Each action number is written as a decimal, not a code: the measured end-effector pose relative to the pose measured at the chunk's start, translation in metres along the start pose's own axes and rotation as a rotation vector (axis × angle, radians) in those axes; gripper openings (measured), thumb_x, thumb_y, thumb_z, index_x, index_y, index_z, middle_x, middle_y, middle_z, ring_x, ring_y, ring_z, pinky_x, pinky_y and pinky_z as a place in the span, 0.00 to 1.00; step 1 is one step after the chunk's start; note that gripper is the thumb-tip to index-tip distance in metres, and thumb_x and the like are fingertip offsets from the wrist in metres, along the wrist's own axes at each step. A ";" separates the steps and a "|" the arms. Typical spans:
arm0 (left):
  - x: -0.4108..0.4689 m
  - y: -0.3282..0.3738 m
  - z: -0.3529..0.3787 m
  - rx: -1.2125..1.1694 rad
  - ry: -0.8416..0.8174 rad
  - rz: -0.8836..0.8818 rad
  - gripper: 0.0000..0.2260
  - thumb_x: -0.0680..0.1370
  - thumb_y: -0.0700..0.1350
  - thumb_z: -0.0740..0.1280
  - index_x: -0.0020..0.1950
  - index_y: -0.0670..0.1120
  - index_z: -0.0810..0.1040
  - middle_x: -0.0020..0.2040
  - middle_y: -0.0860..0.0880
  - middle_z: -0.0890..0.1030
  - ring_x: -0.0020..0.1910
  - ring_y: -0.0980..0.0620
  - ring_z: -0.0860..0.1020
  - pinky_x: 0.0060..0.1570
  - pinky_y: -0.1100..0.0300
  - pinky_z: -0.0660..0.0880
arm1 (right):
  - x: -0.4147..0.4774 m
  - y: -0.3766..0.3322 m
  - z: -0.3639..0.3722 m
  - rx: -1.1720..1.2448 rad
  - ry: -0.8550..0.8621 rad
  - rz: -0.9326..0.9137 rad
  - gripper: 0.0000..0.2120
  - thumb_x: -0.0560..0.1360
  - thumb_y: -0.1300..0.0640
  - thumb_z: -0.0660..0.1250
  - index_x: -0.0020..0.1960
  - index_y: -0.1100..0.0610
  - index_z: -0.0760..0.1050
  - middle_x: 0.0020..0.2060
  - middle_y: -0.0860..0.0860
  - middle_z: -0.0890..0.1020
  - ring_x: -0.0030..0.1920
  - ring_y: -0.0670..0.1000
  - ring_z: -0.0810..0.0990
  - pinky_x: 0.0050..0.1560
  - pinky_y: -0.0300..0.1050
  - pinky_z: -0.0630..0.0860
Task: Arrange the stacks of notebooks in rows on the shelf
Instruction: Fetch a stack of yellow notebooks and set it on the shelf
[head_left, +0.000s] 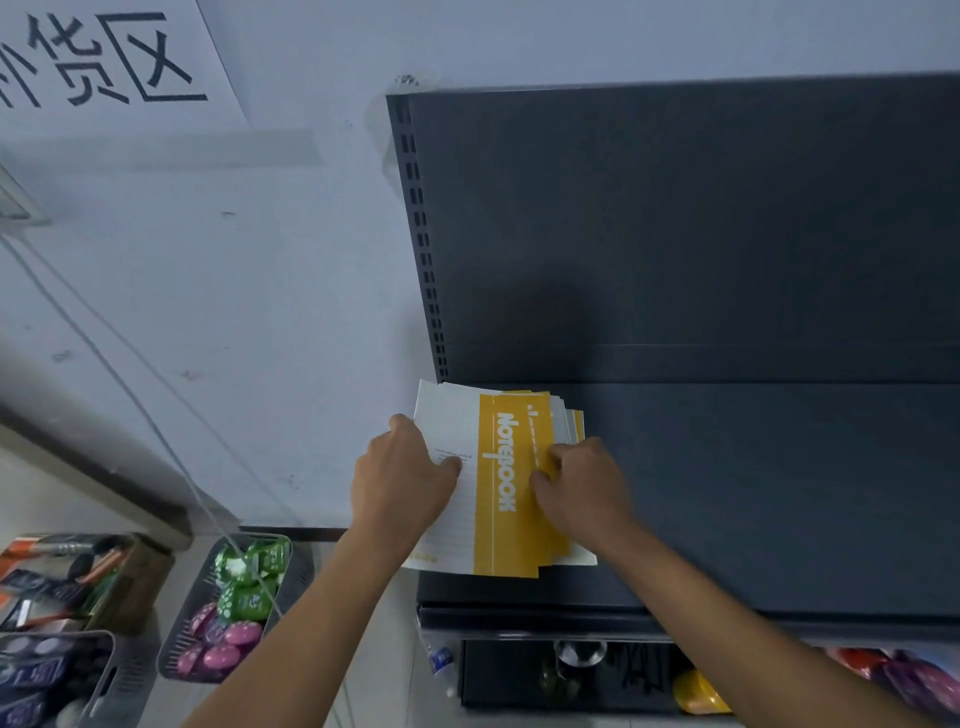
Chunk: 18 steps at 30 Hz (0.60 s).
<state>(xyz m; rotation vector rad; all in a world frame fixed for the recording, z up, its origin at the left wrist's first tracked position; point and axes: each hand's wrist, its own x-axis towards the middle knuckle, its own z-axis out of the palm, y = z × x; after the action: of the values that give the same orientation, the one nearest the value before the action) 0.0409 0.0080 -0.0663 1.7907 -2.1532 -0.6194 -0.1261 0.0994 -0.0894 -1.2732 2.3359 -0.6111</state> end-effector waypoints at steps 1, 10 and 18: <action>0.000 0.000 0.000 0.002 0.004 0.001 0.18 0.75 0.55 0.72 0.53 0.48 0.67 0.44 0.52 0.76 0.40 0.50 0.77 0.29 0.61 0.68 | -0.002 -0.001 0.000 -0.025 -0.001 -0.018 0.14 0.78 0.53 0.64 0.35 0.53 0.65 0.50 0.52 0.69 0.48 0.53 0.73 0.44 0.43 0.69; -0.005 0.004 -0.004 0.011 0.003 -0.012 0.16 0.75 0.53 0.72 0.52 0.47 0.68 0.40 0.53 0.73 0.40 0.50 0.75 0.30 0.60 0.67 | -0.004 -0.004 0.003 0.073 -0.039 -0.066 0.10 0.78 0.52 0.65 0.55 0.54 0.80 0.54 0.51 0.74 0.56 0.51 0.74 0.49 0.42 0.69; 0.001 0.006 -0.014 -0.004 -0.072 -0.040 0.12 0.75 0.47 0.71 0.50 0.42 0.72 0.43 0.47 0.78 0.41 0.49 0.78 0.30 0.60 0.68 | -0.003 -0.006 -0.003 0.181 -0.057 0.103 0.08 0.77 0.54 0.65 0.45 0.58 0.73 0.54 0.56 0.73 0.47 0.51 0.74 0.34 0.40 0.65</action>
<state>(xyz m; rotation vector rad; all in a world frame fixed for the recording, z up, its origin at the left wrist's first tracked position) 0.0426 0.0062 -0.0511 1.8399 -2.1659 -0.7077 -0.1225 0.0994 -0.0835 -1.0693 2.2276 -0.7246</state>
